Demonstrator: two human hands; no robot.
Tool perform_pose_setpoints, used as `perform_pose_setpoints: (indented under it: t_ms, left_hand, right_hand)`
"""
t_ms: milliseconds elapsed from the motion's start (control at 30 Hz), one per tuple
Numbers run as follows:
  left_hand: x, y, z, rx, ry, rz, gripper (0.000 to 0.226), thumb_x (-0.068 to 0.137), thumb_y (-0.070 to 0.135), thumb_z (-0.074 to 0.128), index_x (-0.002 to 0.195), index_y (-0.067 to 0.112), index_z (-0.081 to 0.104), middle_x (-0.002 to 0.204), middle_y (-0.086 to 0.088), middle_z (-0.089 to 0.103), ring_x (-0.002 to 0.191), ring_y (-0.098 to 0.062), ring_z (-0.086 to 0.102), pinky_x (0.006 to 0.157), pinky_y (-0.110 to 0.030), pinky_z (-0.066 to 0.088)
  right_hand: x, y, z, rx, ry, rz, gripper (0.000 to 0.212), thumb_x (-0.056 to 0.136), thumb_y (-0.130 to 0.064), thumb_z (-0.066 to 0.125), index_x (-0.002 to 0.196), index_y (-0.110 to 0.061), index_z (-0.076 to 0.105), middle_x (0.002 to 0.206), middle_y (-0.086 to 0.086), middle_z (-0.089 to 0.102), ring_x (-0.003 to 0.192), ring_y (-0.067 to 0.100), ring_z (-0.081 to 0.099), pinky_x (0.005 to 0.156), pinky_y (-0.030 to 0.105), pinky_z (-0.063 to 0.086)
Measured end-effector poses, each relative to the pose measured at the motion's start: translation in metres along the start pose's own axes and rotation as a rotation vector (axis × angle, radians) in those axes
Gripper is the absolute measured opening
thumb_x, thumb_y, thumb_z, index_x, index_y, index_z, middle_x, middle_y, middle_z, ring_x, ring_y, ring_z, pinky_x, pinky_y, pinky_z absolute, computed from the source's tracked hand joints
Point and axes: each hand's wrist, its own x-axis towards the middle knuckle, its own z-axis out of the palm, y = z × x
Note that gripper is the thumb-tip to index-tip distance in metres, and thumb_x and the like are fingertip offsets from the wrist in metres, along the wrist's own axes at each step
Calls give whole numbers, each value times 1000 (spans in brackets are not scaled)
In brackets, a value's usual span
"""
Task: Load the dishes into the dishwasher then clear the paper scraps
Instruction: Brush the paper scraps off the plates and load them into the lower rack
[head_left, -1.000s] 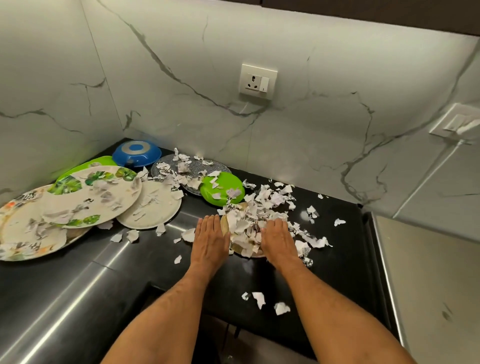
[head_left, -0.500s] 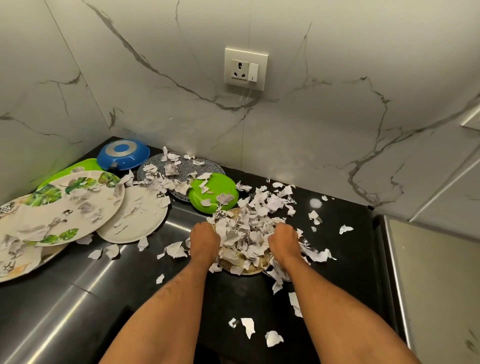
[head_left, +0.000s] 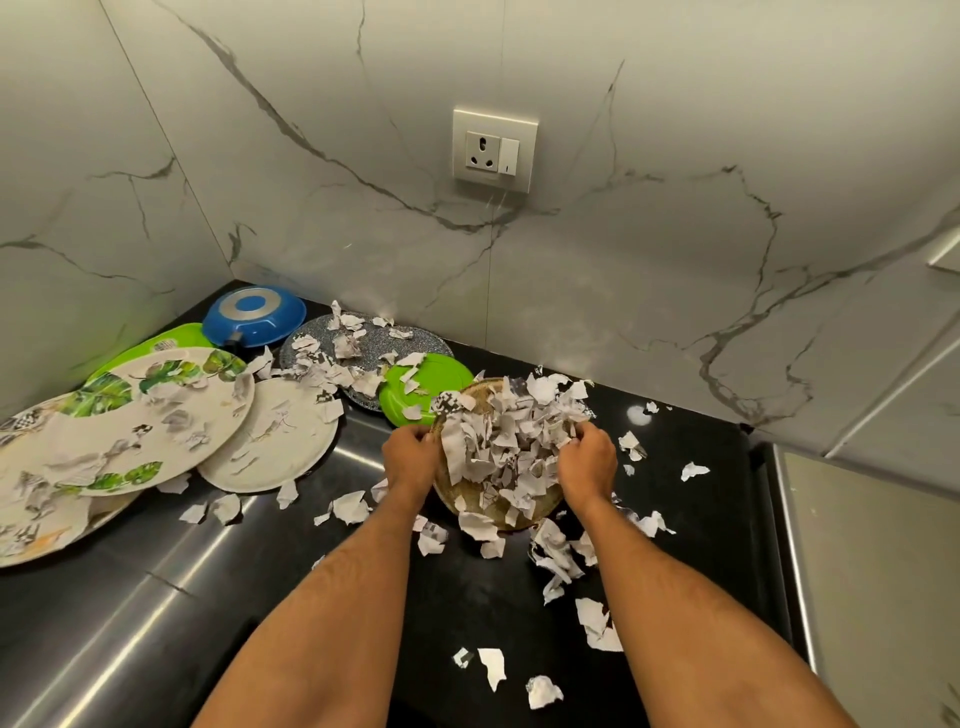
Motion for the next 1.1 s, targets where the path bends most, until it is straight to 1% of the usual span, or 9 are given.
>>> perform_pose_setpoints:
  t_ms: [133, 233, 367, 467, 567, 767, 933, 1033, 1100]
  left_hand:
    - [7, 22, -3, -128, 41, 58, 19, 98, 2, 57, 110, 5, 72, 102, -7, 69, 93, -17, 60, 81, -29, 47]
    - [15, 29, -6, -204, 81, 117, 22, 95, -5, 56, 104, 8, 71, 106, -8, 66, 97, -19, 61, 79, -26, 52]
    - [18, 35, -7, -230, 127, 189, 25, 93, -6, 56, 94, 15, 68, 104, -7, 64, 98, -17, 59, 77, -22, 48]
    - [16, 43, -7, -202, 152, 243, 21, 93, -8, 56, 95, 8, 69, 96, -4, 63, 94, -15, 56, 73, -21, 43]
    - [15, 46, -8, -206, 198, 251, 21, 91, -11, 56, 96, 5, 70, 94, -3, 63, 92, -16, 57, 80, -31, 49]
    - [13, 44, -21, -227, 289, 225, 20, 93, -8, 56, 100, 2, 71, 97, -6, 66, 93, -18, 59, 76, -27, 48]
    - [13, 40, -37, -293, 316, 164, 21, 94, -7, 56, 103, 3, 72, 99, -6, 67, 96, -19, 62, 84, -33, 53]
    - [6, 42, -50, -314, 316, 175, 22, 95, -6, 54, 106, 1, 72, 99, -7, 68, 94, -18, 62, 76, -21, 51]
    - [-1, 44, -60, -330, 320, 185, 23, 95, -8, 54, 108, 0, 72, 98, -6, 68, 93, -15, 60, 69, -9, 44]
  right_hand:
    - [5, -13, -14, 147, 57, -53, 40, 95, 0, 46, 127, -18, 62, 116, 3, 59, 108, 18, 53, 89, 35, 48]
    - [11, -20, -22, 174, 88, -63, 43, 95, 1, 43, 130, -20, 55, 112, 3, 58, 101, 19, 54, 76, 32, 42]
    - [16, -17, -23, 100, 106, -102, 45, 94, 1, 42, 132, -22, 51, 104, 5, 63, 93, 24, 61, 66, 35, 50]
    - [14, -18, -23, 40, 120, -126, 49, 93, 3, 43, 136, -21, 50, 103, 5, 60, 93, 25, 60, 71, 43, 56]
    - [8, -21, -27, 12, 150, -181, 47, 94, 2, 46, 136, -20, 51, 100, 3, 52, 93, 24, 56, 70, 42, 54]
    - [2, -22, -32, 30, 177, -154, 49, 95, -9, 57, 142, -13, 45, 119, 9, 61, 111, 25, 58, 87, 46, 56]
    - [-13, -20, -34, 54, 93, -180, 51, 101, -21, 59, 149, -19, 43, 134, 7, 57, 124, 21, 54, 97, 32, 45]
    - [-25, -28, -36, 87, 9, -236, 56, 100, -26, 62, 151, -18, 41, 143, 8, 53, 132, 22, 49, 108, 39, 45]
    - [-35, -38, -40, 91, -5, -297, 55, 98, -27, 65, 148, -19, 44, 138, 7, 57, 128, 22, 53, 105, 43, 49]
